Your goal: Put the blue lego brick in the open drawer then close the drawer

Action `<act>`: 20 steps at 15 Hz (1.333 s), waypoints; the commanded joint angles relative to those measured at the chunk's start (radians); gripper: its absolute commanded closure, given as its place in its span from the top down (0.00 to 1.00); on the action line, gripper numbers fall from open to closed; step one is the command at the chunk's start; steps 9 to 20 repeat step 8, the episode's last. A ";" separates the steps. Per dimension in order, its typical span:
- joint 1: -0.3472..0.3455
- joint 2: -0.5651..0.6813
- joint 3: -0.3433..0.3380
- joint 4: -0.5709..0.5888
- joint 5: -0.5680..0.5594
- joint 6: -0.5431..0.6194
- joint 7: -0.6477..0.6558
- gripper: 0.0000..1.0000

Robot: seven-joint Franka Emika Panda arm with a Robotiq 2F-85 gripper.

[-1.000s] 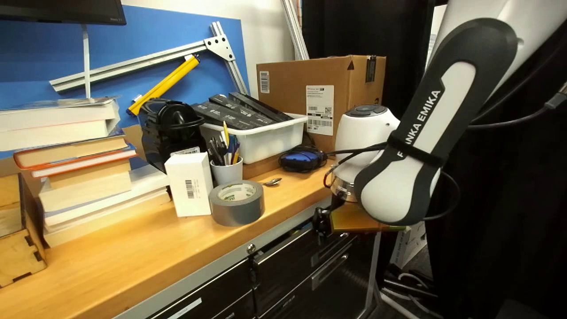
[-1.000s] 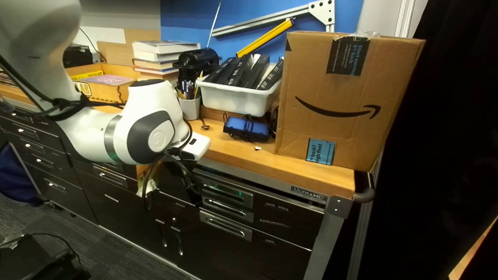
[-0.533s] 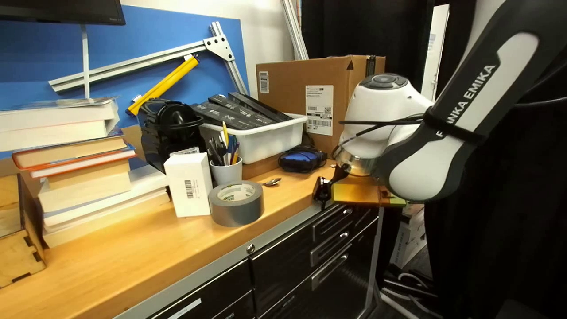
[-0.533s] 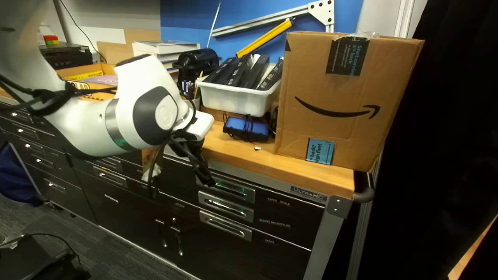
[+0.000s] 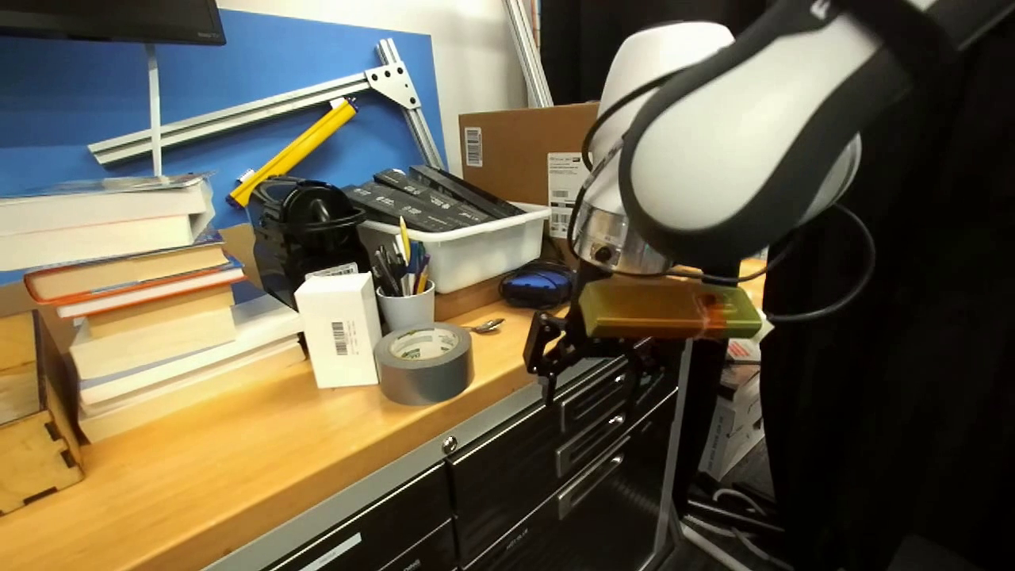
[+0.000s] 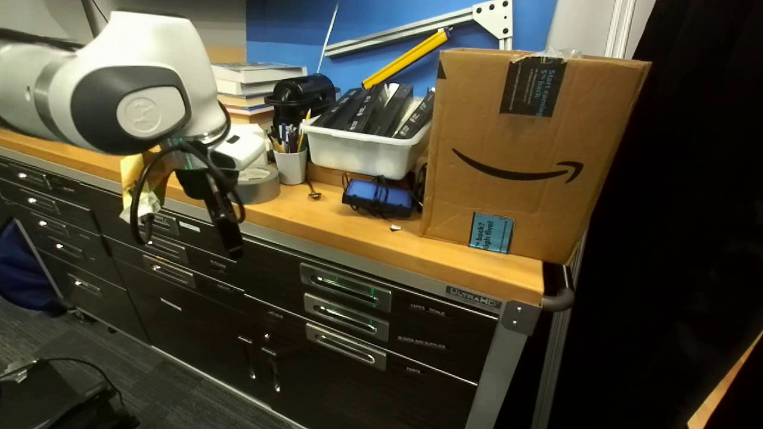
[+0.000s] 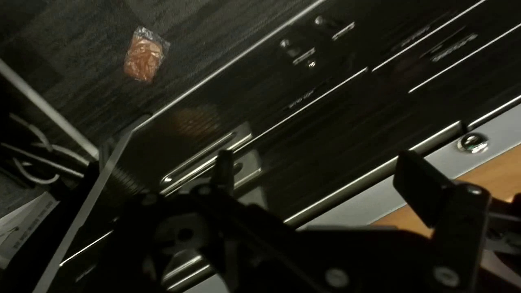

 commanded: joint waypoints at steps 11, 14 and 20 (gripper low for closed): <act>-0.294 -0.015 0.279 0.222 0.170 -0.590 -0.325 1.00; -0.294 -0.015 0.279 0.222 0.170 -0.590 -0.325 1.00; -0.294 -0.015 0.279 0.222 0.170 -0.590 -0.325 1.00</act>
